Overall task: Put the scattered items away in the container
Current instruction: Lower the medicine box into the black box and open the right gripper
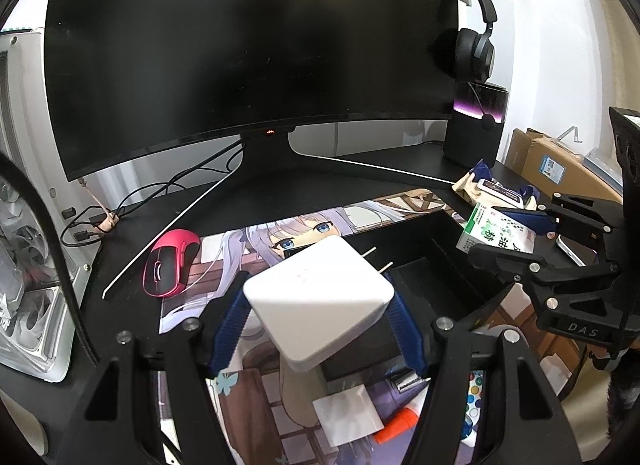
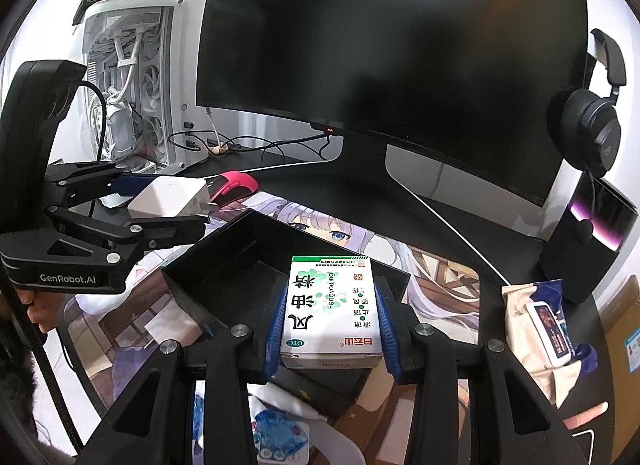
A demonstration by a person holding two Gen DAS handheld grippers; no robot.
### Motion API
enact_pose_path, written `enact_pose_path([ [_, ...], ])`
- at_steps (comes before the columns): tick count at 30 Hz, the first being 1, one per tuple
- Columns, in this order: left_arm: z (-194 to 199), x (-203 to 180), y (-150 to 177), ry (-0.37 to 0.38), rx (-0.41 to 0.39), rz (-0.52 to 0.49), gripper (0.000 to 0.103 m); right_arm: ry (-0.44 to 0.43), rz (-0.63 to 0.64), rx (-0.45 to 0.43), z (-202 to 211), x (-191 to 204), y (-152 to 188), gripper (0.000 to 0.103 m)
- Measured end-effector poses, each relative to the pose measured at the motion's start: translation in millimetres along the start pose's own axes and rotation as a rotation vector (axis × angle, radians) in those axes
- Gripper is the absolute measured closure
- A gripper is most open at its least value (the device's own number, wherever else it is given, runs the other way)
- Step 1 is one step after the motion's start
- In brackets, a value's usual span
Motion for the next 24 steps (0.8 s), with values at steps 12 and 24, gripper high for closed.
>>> enact_pose_path([
  [12, -15, 1, -3, 0.005, 0.020, 0.000, 0.038, -0.014, -0.006, 0.018, -21, -7, -10, 0.063],
  [24, -25, -2, -5, -0.003, 0.037, 0.005, 0.038, -0.071, -0.027, 0.072, -51, -13, -10, 0.063],
])
Point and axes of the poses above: each gripper's, at about its wrist camera, not at the fingertips, and z roughly against the way its jaws point, x to its left, y to its underside, the point moved 1 cm from there along -z, roughly the way its jaws point, and after that the axes turned 3 degrees about z, right-handed, at the moved point
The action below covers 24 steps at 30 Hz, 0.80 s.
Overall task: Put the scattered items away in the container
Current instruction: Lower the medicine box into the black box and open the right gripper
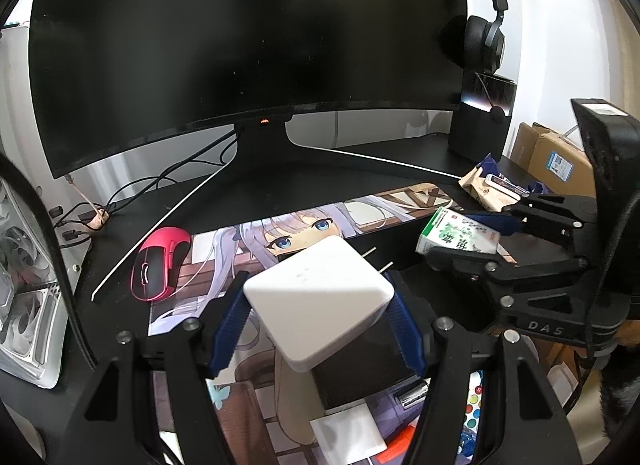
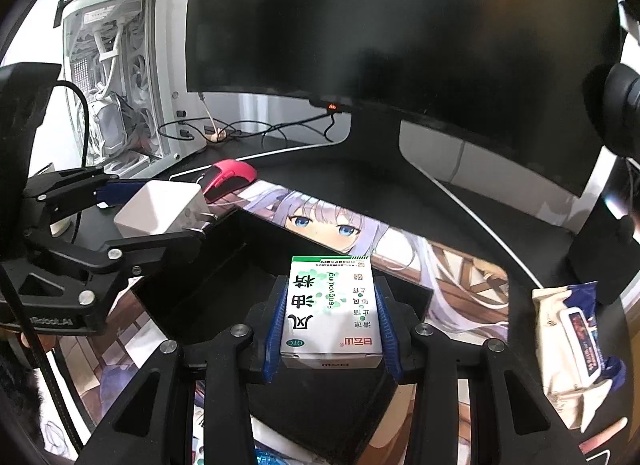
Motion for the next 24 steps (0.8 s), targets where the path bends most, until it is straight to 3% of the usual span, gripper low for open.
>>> enact_pose_path([
  [15, -6, 4, 3, -0.017, 0.021, 0.005, 0.038, 0.026, 0.043, 0.049, -22, 7, 1, 0.060],
  [17, -5, 4, 3, -0.023, 0.021, 0.008, 0.038, 0.041, 0.035, 0.037, -18, 6, 0, 0.037],
  [19, -5, 5, 2, -0.027, 0.021, 0.011, 0.038, 0.053, 0.037, 0.011, -12, 7, -1, 0.023],
  [24, -3, 5, 1, -0.037, 0.019, 0.011, 0.038, 0.105, 0.049, -0.025, 2, 8, -3, 0.018],
])
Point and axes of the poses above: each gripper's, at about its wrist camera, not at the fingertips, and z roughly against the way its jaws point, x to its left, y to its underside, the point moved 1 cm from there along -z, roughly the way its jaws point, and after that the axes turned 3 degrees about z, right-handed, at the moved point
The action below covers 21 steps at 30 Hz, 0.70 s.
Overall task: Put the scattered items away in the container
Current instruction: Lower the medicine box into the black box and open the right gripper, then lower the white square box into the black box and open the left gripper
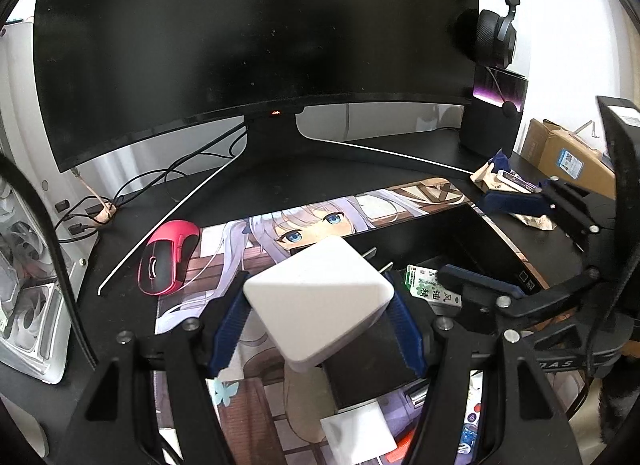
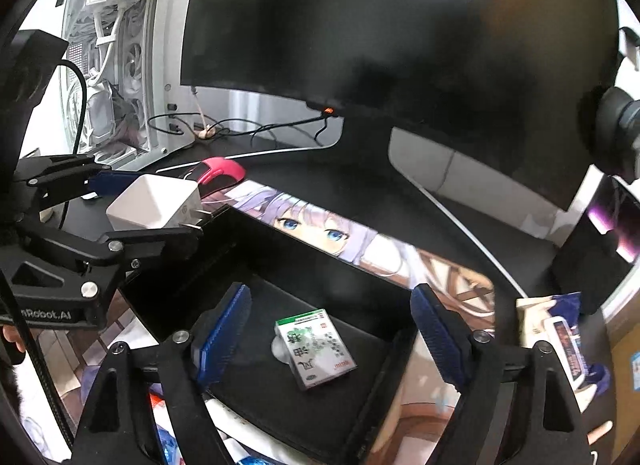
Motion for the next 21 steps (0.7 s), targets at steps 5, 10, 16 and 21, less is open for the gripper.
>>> enact_pose_path([
  [5, 0, -2, -1, -0.001, 0.000, -0.001, 0.038, 0.048, -0.013, -0.035, 13, -6, 1, 0.015],
  [10, -3, -6, -1, 0.004, 0.005, -0.004, 0.038, 0.070, -0.047, -0.075, 25, -14, 2, 0.015],
  [16, -14, -14, -3, 0.017, 0.015, -0.003, 0.038, 0.078, -0.065, -0.065, 31, -23, 8, 0.014],
  [21, -23, -24, -6, 0.031, 0.019, -0.019, 0.038, 0.090, -0.084, -0.051, 32, -33, 14, 0.014],
])
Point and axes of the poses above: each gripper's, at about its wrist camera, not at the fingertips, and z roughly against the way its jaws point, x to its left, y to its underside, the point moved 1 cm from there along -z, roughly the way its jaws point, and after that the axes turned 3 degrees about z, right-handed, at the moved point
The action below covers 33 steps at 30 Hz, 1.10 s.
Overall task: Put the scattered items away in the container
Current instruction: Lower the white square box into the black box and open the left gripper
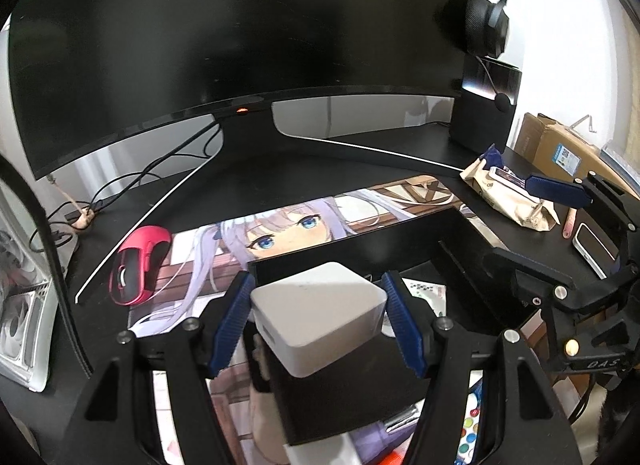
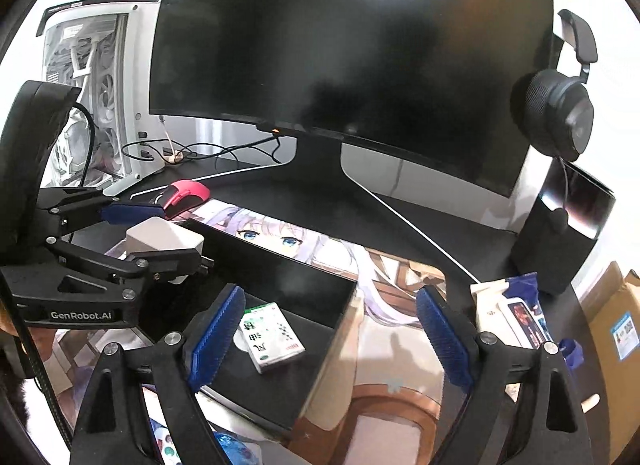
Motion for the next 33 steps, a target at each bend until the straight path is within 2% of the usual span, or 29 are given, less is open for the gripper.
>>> enact_pose_path([
  [9, -15, -11, -5, 0.020, 0.014, -0.015, 0.038, 0.015, -0.005, 0.014, 1, -8, 7, 0.014],
  [13, -17, -14, -5, 0.027, 0.017, -0.022, 0.038, 0.005, 0.002, 0.038, -2, -7, 11, 0.000],
  [33, -29, -28, -5, 0.034, 0.041, -0.032, 0.038, 0.123, 0.013, -0.035, 17, -16, 11, 0.000],
])
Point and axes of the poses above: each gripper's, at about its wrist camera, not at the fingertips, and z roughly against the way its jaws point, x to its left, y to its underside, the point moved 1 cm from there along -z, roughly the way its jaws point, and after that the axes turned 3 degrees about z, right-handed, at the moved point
